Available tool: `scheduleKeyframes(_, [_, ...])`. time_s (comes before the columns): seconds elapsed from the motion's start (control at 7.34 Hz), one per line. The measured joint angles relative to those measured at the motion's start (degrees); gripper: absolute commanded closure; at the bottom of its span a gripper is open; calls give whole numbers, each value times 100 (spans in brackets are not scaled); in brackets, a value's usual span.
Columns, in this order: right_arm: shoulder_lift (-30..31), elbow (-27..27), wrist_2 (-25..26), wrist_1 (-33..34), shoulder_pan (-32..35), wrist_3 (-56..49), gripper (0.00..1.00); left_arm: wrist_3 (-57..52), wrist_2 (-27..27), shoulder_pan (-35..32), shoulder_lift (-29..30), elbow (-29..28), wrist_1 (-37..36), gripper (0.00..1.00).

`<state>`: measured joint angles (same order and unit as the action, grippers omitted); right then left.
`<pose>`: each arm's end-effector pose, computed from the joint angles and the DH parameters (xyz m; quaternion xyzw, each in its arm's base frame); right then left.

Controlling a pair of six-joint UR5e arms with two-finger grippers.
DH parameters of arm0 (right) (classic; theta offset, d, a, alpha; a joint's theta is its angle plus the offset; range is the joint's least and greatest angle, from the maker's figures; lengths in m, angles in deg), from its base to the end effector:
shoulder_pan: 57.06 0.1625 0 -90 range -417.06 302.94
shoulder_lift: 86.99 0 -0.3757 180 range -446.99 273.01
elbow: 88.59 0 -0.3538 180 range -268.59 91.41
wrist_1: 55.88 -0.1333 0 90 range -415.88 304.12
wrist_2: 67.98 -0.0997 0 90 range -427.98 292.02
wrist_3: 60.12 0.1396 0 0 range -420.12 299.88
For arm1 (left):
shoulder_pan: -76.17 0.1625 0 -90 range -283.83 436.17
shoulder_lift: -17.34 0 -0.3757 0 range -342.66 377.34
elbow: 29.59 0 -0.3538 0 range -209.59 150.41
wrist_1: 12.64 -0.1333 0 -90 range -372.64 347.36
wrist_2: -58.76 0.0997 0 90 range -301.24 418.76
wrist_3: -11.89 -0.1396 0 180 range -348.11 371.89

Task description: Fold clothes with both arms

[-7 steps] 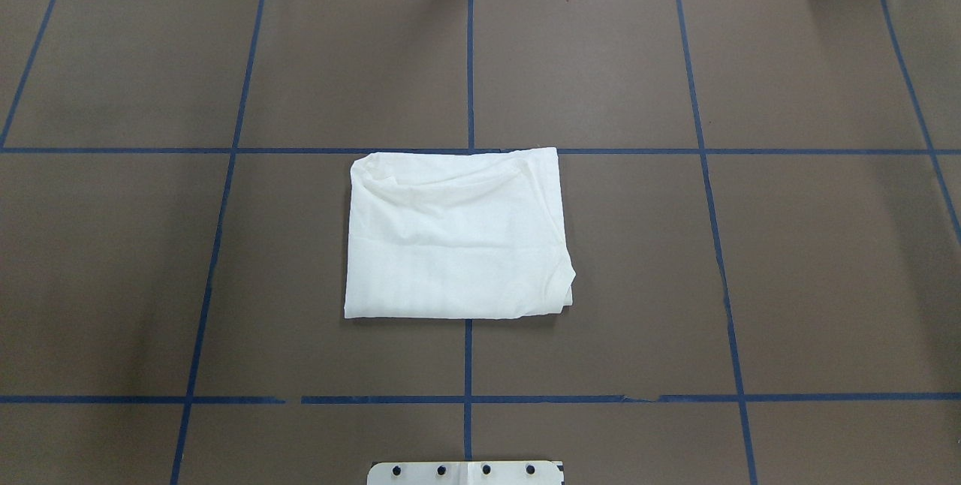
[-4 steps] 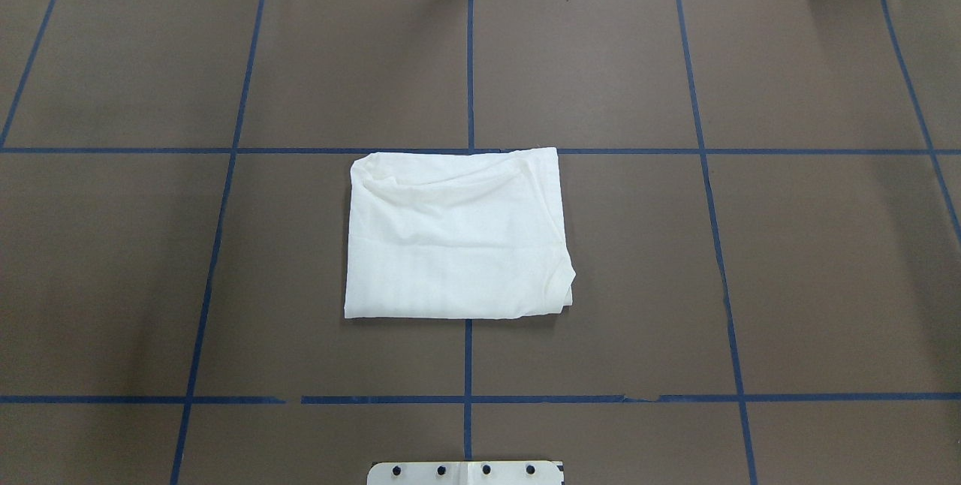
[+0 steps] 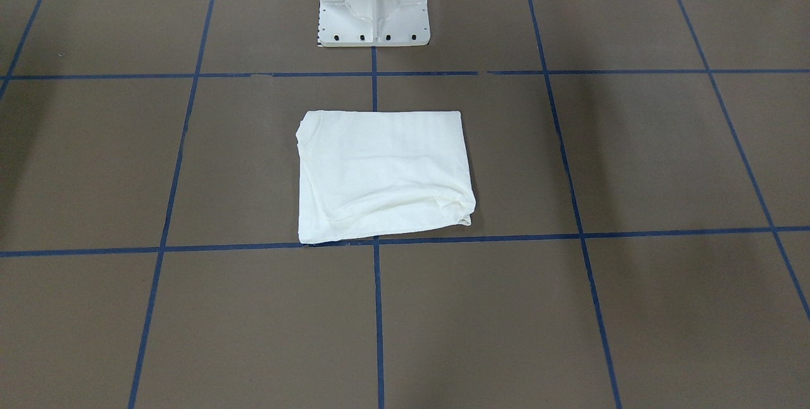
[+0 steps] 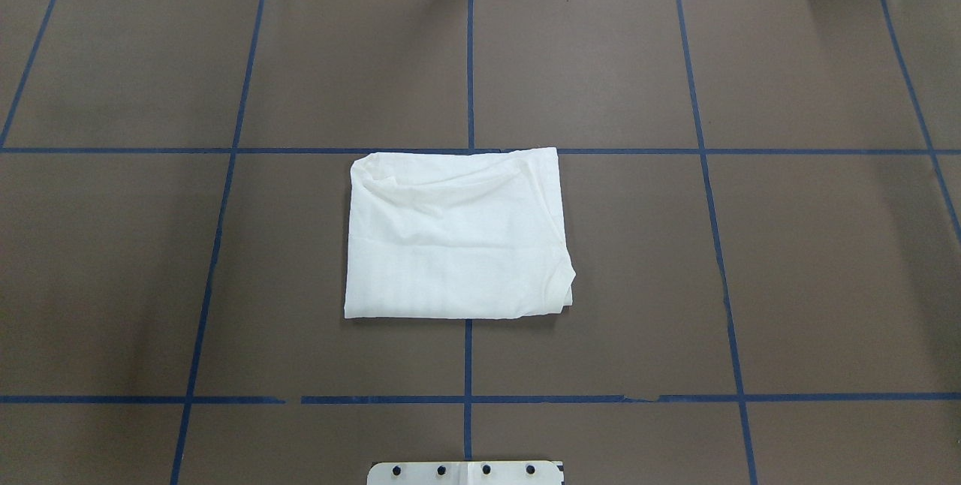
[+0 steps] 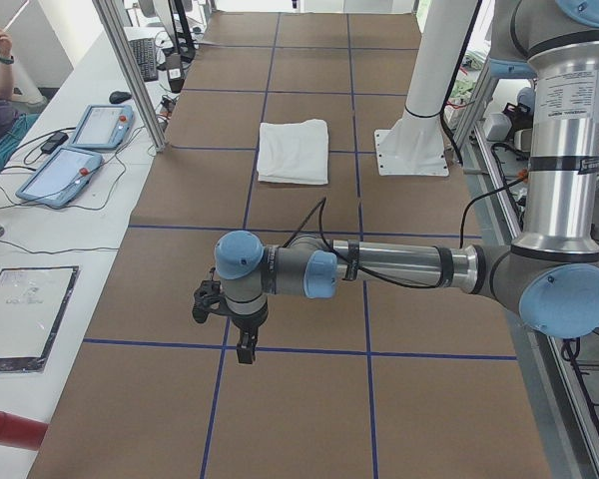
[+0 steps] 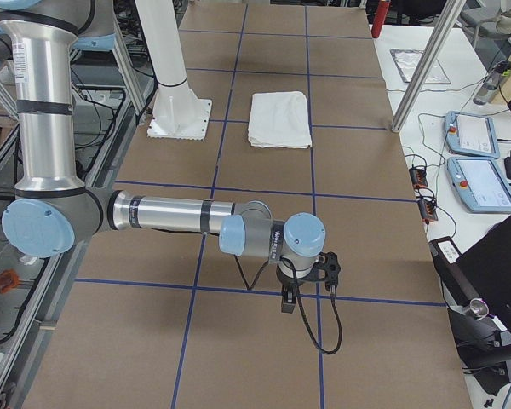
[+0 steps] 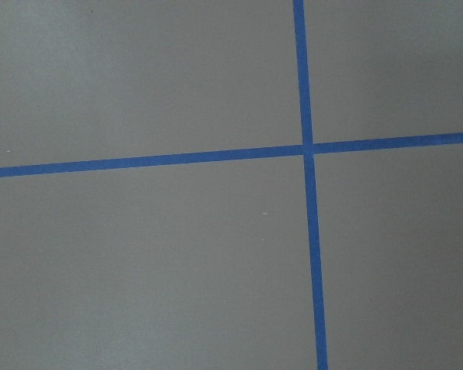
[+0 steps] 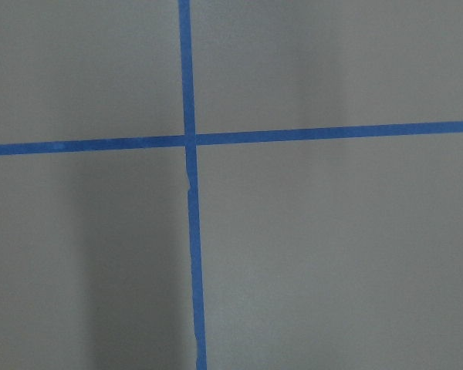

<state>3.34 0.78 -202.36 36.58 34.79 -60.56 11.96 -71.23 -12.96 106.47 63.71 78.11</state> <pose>0.0500 -0.4438 0.6497 -0.0201 -0.3780 0.0227 0.9253 -0.0367 -0.4539 0.6244 0.0233 0.3420 0.0160 0.9393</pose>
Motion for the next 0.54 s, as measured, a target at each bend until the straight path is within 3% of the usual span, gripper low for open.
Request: scheduleKeyframes(0.54, [1,-3,0,0,0,-1,0,64,-33,0,2,-6,15,1])
